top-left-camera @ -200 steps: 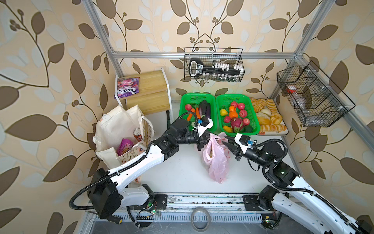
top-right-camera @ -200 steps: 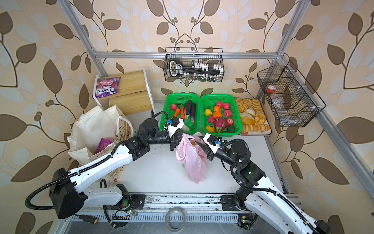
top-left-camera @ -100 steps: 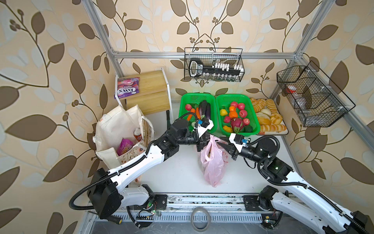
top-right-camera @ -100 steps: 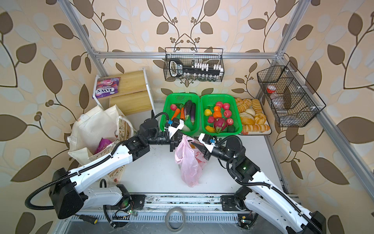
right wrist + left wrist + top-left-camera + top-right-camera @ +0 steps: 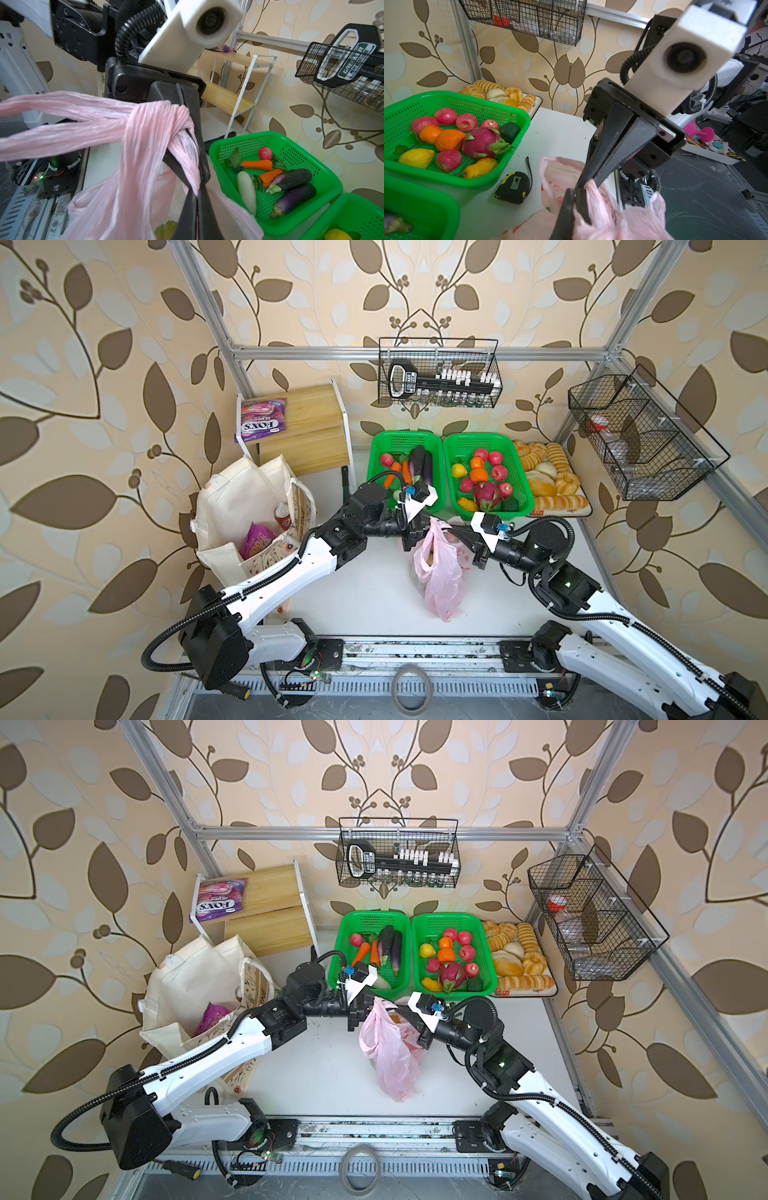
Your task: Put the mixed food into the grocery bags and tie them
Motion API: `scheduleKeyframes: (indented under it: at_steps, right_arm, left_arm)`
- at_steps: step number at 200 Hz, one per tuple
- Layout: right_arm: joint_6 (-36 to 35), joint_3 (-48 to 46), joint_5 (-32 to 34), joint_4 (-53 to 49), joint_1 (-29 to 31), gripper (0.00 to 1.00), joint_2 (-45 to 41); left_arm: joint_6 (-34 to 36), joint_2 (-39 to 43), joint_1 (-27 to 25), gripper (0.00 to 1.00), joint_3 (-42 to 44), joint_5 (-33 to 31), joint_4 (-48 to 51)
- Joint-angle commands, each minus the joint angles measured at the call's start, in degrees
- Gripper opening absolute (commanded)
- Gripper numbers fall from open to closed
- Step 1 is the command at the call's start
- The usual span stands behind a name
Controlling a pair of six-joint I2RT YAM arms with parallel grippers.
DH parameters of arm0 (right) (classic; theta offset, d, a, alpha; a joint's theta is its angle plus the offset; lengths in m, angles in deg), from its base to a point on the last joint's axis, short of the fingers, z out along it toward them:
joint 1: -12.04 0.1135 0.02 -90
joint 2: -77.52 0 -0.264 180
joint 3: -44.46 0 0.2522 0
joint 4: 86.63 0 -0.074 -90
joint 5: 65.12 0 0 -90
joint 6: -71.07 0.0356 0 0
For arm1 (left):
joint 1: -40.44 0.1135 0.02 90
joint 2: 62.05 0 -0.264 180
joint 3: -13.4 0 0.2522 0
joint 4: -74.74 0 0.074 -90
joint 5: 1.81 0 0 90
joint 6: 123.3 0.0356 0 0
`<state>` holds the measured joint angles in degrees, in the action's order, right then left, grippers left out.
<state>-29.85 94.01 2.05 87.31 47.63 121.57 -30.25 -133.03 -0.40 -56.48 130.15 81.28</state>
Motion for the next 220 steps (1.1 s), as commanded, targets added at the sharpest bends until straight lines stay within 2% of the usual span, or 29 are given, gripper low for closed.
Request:
scheduleKeyframes:
  at_steps: [1, 9, 31, 48, 64, 81, 121, 145, 164, 188, 220]
  right_arm:
    - [0.6, 1.4, 0.3, 0.9, 0.4, 0.0, -1.0]
    - [1.2, 1.5, 0.9, 0.7, 0.4, 0.0, -1.0]
    - [3.9, 1.6, 4.5, -0.2, 0.4, 0.0, -1.0]
    - [5.9, 1.4, 6.4, -1.2, 0.4, 0.0, -1.1]
    - [8.6, 1.2, 8.7, -2.1, 0.4, 0.0, -1.4]
    - [10.8, 1.4, 11.7, -3.7, 0.4, 0.0, -1.9]
    - [15.0, 1.7, 15.5, -6.2, 0.3, 0.0, -2.9]
    - [17.0, 1.9, 15.6, -7.3, 0.4, 0.0, -2.4]
    - [18.1, 2.3, 16.2, -8.4, 0.4, 0.0, -1.6]
    - [19.6, 2.5, 17.2, -8.9, 0.3, 0.0, -1.4]
    - [20.1, 3.0, 17.2, -9.2, 0.3, 0.0, -1.1]
  left_arm:
    - [2.5, 1.5, -0.2, 0.0, -3.2, 0.7, 1.2]
    - [3.1, 1.6, -0.2, 0.03, -3.4, -0.1, 2.3]
    - [3.5, 2.6, -0.2, 0.25, -3.2, -3.2, 4.5]
    - [3.4, 3.8, -0.2, 0.35, -2.3, -5.9, 5.7]
    - [3.6, 5.3, -0.2, 0.51, -1.4, -6.7, 6.9]
    - [3.6, 7.1, -0.2, 0.61, -0.6, -7.5, 8.0]
    - [4.6, 12.4, -0.2, 0.7, 0.8, -9.0, 11.8]
    - [4.7, 16.1, -1.4, 0.72, 2.3, -14.2, 11.0]
    - [11.2, 19.5, -5.6, 0.75, 3.6, -21.0, 11.2]
    - [21.1, 21.3, -12.0, 0.79, 4.0, -26.5, 12.9]
    - [26.1, 19.2, -19.3, 0.84, 2.5, -35.2, 13.8]
